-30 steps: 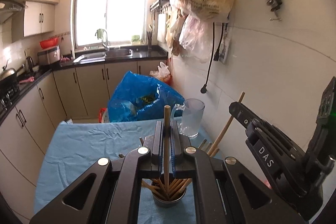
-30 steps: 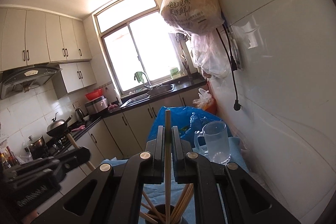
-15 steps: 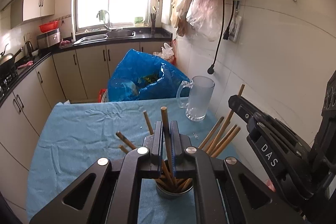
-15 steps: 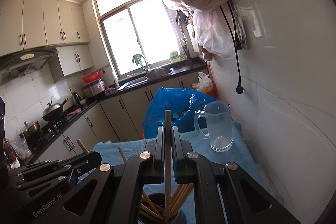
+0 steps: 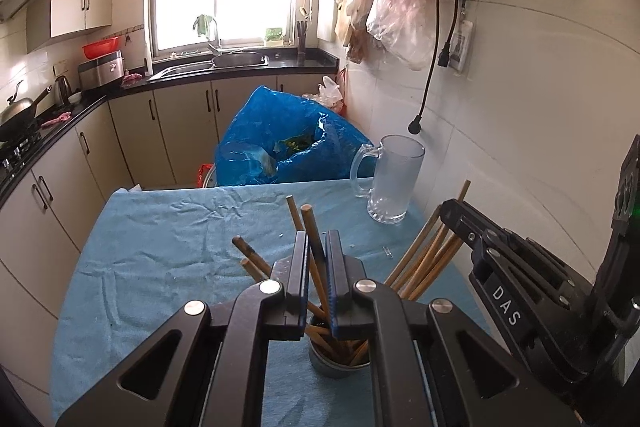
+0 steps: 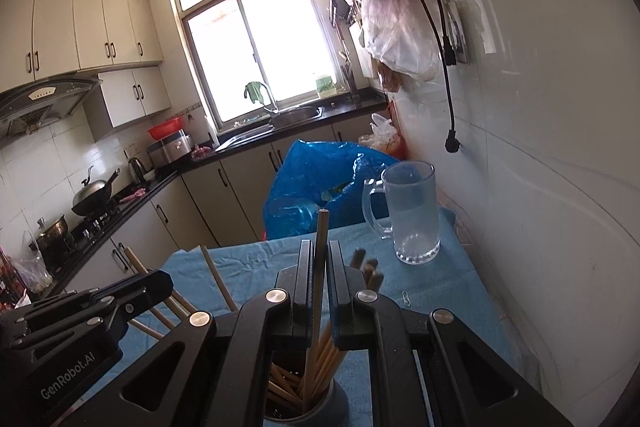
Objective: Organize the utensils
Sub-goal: 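Lower both held chopsticks into the black cup with both tools, then open the left tool while the right tool opens, releasing both chopsticks into the cup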
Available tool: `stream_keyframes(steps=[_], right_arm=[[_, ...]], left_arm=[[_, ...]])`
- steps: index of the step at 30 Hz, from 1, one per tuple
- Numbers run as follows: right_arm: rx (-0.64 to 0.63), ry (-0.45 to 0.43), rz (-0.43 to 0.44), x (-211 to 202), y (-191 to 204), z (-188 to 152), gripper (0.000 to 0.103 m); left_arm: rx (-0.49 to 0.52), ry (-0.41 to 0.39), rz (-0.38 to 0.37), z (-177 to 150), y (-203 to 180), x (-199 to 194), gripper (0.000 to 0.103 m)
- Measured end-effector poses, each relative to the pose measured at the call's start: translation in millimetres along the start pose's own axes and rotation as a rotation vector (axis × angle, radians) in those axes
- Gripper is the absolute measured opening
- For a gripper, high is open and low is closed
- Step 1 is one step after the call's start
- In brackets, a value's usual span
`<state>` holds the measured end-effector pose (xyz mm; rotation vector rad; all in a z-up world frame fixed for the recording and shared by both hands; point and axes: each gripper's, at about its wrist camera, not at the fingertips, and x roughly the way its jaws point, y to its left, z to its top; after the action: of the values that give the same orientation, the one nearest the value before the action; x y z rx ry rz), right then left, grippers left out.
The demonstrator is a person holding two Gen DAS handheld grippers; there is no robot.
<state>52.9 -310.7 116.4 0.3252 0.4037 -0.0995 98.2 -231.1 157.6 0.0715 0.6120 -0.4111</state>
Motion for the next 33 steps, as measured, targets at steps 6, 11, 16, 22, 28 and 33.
stream_keyframes(steps=[6, 11, 16, 22, 28, 33], right_arm=[[-0.002, 0.017, -0.008, 5, -2, -5, 0.007], [-0.005, 0.026, -0.013, 8, -3, -7, 0.007], [-0.005, 0.06, -0.016, 16, -5, -11, 0.007], [0.003, 0.067, -0.004, 14, -7, -9, 0.008], [-0.003, -0.001, -0.006, -13, -2, 6, 0.018], [-0.025, -0.087, -0.039, -50, 6, 18, 0.075]], left_arm=[[-0.006, 0.015, 0.008, -3, 2, 7, 0.008], [-0.004, 0.021, 0.015, -5, 3, 13, 0.008], [-0.011, 0.028, 0.019, -7, 6, 17, 0.009], [-0.026, 0.024, 0.016, -7, 10, 14, 0.009], [-0.04, -0.035, 0.025, -4, 16, -12, 0.031], [-0.071, -0.113, 0.054, -1, 27, -52, 0.061]])
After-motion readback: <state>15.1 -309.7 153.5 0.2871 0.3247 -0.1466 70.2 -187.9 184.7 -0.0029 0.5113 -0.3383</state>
